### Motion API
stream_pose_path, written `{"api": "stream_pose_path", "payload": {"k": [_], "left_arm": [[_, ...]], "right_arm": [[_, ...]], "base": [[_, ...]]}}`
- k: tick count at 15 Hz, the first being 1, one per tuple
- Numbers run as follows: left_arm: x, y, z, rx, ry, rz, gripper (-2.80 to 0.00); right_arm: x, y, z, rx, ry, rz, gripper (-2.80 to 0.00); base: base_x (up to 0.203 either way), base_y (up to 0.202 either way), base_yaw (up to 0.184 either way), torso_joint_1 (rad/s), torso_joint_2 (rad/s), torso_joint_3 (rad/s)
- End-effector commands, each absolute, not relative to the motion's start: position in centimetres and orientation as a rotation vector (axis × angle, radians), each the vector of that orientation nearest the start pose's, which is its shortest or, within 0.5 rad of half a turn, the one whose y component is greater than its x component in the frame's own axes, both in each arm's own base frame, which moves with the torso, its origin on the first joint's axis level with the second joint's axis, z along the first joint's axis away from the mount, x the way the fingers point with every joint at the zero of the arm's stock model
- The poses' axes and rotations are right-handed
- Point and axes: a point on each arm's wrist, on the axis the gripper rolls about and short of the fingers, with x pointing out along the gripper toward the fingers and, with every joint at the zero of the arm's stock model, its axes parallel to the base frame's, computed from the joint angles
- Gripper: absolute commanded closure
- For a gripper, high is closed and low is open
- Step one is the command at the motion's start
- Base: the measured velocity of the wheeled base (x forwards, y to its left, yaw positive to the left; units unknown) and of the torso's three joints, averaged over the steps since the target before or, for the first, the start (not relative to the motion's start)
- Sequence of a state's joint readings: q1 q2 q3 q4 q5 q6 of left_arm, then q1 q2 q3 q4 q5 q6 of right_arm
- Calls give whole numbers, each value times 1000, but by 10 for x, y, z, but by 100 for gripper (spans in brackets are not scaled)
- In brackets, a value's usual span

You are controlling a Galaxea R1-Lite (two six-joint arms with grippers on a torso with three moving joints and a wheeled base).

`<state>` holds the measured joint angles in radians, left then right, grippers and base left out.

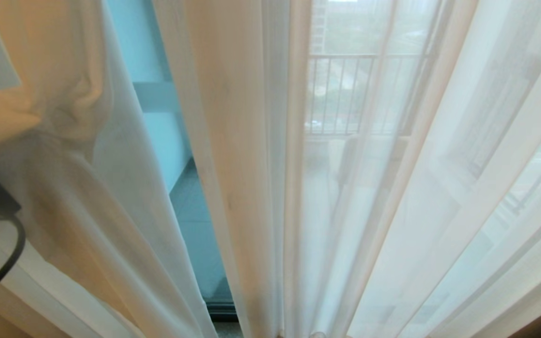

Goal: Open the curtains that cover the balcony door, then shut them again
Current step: Pull the inner curtains open on both sides

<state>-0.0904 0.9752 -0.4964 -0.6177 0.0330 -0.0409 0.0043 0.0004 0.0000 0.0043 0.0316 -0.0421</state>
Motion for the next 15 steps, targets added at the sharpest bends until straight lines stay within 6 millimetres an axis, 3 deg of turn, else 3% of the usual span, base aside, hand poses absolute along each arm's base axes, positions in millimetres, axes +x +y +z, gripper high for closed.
{"api": "stream_pose_path", "payload": {"k": [1,9,15], "left_arm": [[128,-11,248,-50,-124,-59,0],[139,-12,243,-47,-85,-59,0],[144,-13,241,-46,-67,-61,0]], "right_arm": [[-23,1,75,-43,4,37,0],[-23,1,75,-43,4,37,0],[-23,1,75,-43,4,37,0]], "base": [[0,0,0,0,0,0],[0,9,1,-1,0,0],[0,173,2,3,0,4]]}}
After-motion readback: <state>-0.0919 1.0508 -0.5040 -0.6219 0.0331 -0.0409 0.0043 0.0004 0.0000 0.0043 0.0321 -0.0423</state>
